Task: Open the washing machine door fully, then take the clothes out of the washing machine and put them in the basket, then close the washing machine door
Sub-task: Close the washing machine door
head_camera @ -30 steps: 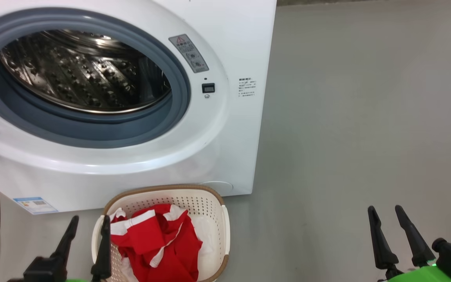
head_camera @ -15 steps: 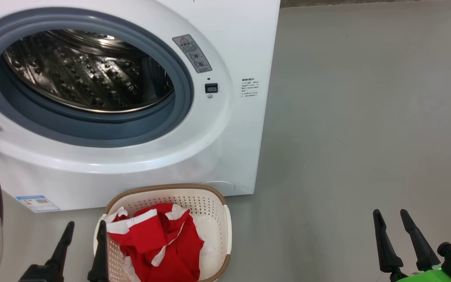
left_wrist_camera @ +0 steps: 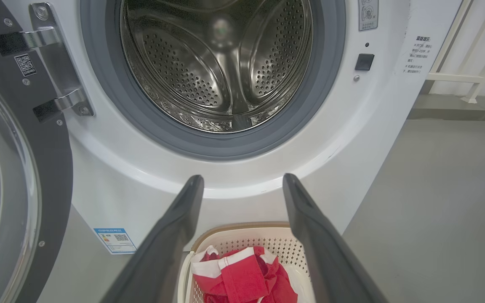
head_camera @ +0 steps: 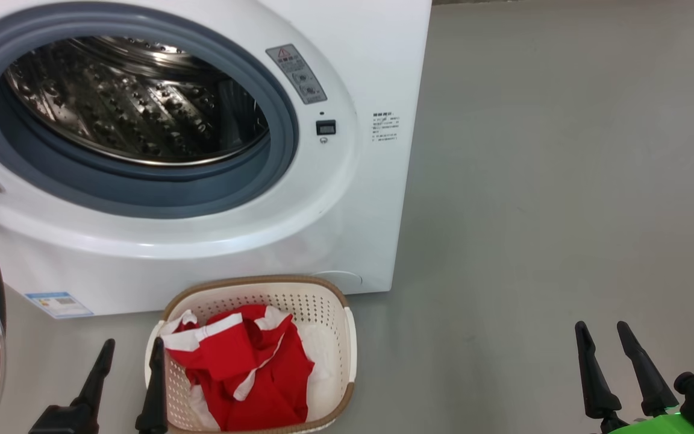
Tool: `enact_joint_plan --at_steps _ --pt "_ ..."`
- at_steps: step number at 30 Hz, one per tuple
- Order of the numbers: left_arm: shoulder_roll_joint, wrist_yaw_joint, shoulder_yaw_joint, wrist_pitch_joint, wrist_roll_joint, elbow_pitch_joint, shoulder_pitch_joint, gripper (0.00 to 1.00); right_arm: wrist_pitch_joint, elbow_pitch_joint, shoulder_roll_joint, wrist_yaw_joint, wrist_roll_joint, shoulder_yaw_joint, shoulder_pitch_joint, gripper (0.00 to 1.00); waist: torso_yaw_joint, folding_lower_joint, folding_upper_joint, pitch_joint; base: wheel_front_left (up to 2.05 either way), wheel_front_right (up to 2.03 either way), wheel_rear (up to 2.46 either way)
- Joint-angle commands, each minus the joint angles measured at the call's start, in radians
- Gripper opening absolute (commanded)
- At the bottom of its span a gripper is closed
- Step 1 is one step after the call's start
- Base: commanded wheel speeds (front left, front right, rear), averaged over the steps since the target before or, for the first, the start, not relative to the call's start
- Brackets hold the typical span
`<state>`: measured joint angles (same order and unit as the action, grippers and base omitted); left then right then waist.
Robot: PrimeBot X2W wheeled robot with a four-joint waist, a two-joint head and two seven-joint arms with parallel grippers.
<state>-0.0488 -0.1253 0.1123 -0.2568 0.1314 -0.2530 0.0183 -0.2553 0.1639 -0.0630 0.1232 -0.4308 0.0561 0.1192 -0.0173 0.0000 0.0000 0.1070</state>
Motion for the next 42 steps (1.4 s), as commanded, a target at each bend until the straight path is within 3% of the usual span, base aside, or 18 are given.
enact_joint_plan --at_steps 1,15,31,42 --pt "-0.01 -0.005 0.036 -0.005 -0.01 0.023 0.023 1.0 -0.006 -0.025 -0.014 0.008 0.003 -0.016 -0.025 1.0 0.0 0.0 0.0 0.001 -1.23 1.23 0.0" --pt "-0.009 -0.005 0.028 -0.005 0.019 0.017 0.025 1.0 -0.006 -0.028 -0.012 0.008 0.004 -0.014 -0.03 1.0 0.007 0.0 0.0 0.007 -1.41 1.41 0.0" --pt "-0.007 -0.005 0.033 -0.005 0.028 0.008 0.03 1.0 -0.006 -0.028 -0.013 0.008 0.007 -0.017 -0.031 1.0 0.018 0.0 0.0 0.005 -0.13 0.13 0.0" --pt "-0.002 0.001 0.042 -0.005 0.06 -0.018 0.011 1.0 -0.006 -0.011 -0.039 0.008 0.006 -0.055 -0.036 1.0 0.114 0.0 0.0 -0.023 0.0 0.0 0.0"
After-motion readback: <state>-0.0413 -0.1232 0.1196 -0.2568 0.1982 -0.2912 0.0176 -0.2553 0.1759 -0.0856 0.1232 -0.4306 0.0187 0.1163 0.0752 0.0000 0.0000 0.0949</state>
